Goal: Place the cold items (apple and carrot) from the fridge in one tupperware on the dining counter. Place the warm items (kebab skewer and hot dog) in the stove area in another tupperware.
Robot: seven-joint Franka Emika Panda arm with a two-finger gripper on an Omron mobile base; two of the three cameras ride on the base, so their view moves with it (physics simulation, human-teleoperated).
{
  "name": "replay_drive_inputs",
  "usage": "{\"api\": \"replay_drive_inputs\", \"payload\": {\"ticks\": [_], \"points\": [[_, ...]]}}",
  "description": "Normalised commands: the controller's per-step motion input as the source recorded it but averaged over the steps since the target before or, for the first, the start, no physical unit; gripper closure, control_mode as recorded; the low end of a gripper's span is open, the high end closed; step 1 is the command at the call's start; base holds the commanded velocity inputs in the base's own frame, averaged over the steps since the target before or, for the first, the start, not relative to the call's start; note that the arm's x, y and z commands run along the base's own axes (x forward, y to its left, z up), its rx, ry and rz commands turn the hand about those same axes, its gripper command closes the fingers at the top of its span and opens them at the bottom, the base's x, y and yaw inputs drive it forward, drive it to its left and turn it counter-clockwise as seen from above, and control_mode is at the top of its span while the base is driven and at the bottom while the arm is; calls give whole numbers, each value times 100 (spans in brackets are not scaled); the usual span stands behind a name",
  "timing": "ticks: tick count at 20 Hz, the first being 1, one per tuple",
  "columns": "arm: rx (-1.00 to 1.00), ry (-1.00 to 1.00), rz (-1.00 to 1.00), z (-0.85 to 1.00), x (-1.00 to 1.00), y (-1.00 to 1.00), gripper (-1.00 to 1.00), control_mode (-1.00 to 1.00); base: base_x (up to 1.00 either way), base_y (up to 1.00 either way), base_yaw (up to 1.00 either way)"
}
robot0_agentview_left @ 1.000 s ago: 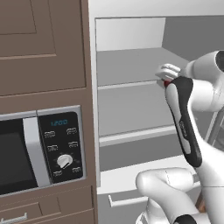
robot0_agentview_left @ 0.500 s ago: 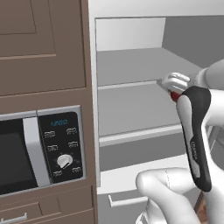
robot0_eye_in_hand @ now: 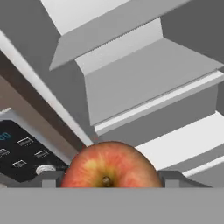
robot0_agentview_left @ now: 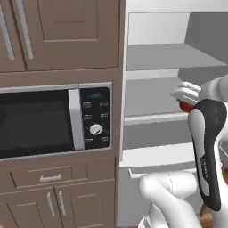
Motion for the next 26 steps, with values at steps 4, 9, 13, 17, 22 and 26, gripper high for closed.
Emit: {"api": "replay_drive_inputs", "payload": {"ticks": [4, 9, 13, 17, 22, 26], "points": [[0, 0, 0, 0, 0, 0, 100, 100, -57, 76, 71], [0, 0, 0, 0, 0, 0, 100, 100, -46, 80, 78], [0, 0, 0, 0, 0, 0, 100, 100, -27, 76, 78], [0, 0, 0, 0, 0, 0, 100, 100, -3, 58, 72], [0, 0, 0, 0, 0, 0, 100, 100, 43, 26, 62], [0, 0, 0, 0, 0, 0, 100, 100, 79, -5, 56]]}}
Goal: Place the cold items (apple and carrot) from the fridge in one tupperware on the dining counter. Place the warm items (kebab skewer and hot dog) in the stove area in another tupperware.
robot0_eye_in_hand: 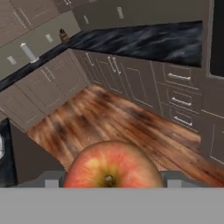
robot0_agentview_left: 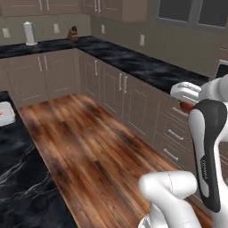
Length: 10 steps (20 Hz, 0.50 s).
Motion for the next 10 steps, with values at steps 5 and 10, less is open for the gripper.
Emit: {"api": "replay_drive_inputs", "payload": {"ticks": [5, 10], "points": [[0, 0, 0, 0, 0, 0, 100, 100, 98, -22, 56], [0, 0, 0, 0, 0, 0, 100, 100, 100, -36, 57]]}}
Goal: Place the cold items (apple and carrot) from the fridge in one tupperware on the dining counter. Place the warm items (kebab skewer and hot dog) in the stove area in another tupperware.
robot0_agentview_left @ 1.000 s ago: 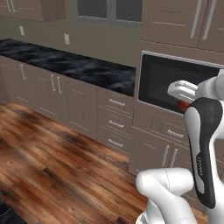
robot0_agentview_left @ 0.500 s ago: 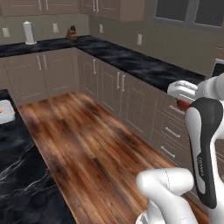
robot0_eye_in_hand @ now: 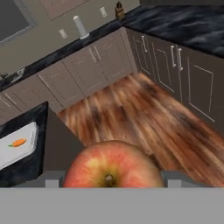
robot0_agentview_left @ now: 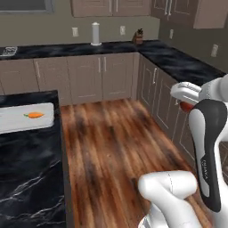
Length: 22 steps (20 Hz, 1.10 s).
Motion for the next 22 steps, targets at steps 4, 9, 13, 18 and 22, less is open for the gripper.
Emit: {"api": "replay_drive_inputs", "payload": {"ticks": [4, 9, 13, 18, 22], "points": [[0, 0, 0, 0, 0, 0, 100, 100, 100, -34, 61], [0, 0, 0, 0, 0, 0, 100, 100, 100, -29, 67], [0, 0, 0, 0, 0, 0, 100, 100, 100, -25, 72], [0, 0, 0, 0, 0, 0, 100, 100, 94, -29, 74], [0, 0, 0, 0, 0, 0, 100, 100, 63, -13, 90]]}}
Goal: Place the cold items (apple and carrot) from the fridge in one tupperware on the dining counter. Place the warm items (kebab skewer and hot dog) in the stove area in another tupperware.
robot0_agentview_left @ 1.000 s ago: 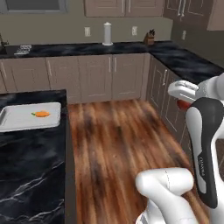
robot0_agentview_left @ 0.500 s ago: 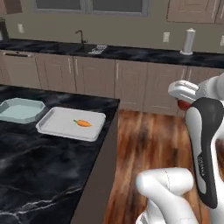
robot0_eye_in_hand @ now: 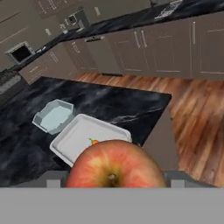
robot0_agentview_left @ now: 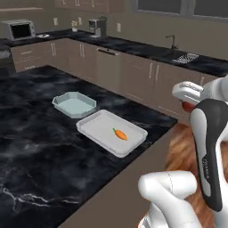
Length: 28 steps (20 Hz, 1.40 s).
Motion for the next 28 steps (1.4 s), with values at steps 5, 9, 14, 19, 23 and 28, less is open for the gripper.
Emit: {"api": "replay_drive_inputs", "payload": {"ticks": [5, 9, 14, 19, 23, 28], "points": [[0, 0, 0, 0, 0, 0, 100, 100, 49, -12, 92], [0, 0, 0, 0, 0, 0, 100, 100, 67, -44, 74], [0, 0, 0, 0, 0, 0, 100, 100, 75, -47, 58], [4, 16, 23, -2, 45, -41, 100, -100, 30, -26, 20], [2, 44, 13, -8, 75, -53, 100, -100, 0, 0, 0], [-4, 57, 0, -39, 50, -4, 100, -100, 0, 0, 0]]}}
